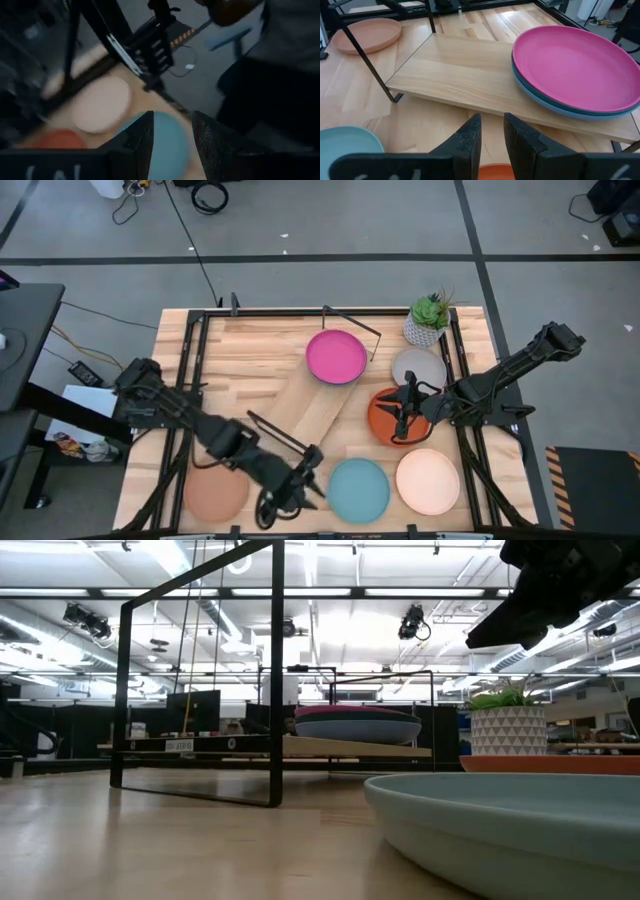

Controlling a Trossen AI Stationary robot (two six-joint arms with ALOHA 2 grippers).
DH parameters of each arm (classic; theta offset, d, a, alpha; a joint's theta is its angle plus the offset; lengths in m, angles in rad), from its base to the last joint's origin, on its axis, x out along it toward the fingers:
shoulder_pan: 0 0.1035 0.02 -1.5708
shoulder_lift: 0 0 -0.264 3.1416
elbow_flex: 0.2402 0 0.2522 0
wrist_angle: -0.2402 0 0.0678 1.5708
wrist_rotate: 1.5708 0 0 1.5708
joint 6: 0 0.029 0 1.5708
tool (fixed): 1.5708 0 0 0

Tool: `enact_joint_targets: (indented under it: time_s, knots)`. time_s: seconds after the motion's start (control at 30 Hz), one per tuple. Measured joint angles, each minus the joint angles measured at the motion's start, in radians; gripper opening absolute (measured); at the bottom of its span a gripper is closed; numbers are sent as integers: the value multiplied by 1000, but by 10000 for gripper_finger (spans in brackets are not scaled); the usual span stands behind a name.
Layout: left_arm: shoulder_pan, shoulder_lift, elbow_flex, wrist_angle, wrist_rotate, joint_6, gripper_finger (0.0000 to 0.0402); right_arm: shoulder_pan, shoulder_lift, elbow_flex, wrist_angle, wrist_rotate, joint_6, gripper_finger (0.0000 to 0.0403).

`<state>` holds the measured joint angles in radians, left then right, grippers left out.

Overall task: Place and stack plates onto a shelf
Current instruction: Put the brown plate on the shelf

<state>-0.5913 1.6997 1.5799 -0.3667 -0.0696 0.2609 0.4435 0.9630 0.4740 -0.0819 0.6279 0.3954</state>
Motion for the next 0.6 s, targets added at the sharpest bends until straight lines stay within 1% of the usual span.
enact_joint_targets:
  time_s: [0.1, 0.2, 0.27, 0.4, 0.5, 0.6]
  knots:
    - [-45, -3, 0, -40, -1, -218, 142, 0, 0, 0, 2, 4, -1, 89]
    - [-96, 3, 0, -143, -3, -457, 142, 0, 0, -1, 4, 5, -1, 89]
    - [-129, 21, 0, -230, -31, -609, 142, 0, 0, -1, 6, 5, 0, 89]
    - [-205, 77, -2, -421, -132, -898, 142, 0, 0, -1, 6, 22, 2, 89]
    - [-254, 115, -2, -522, -146, -1129, 142, 0, 0, -1, 6, 43, -2, 89]
    - [-286, 147, -2, -584, -144, -1331, 142, 0, 0, -1, 6, 67, -12, 89]
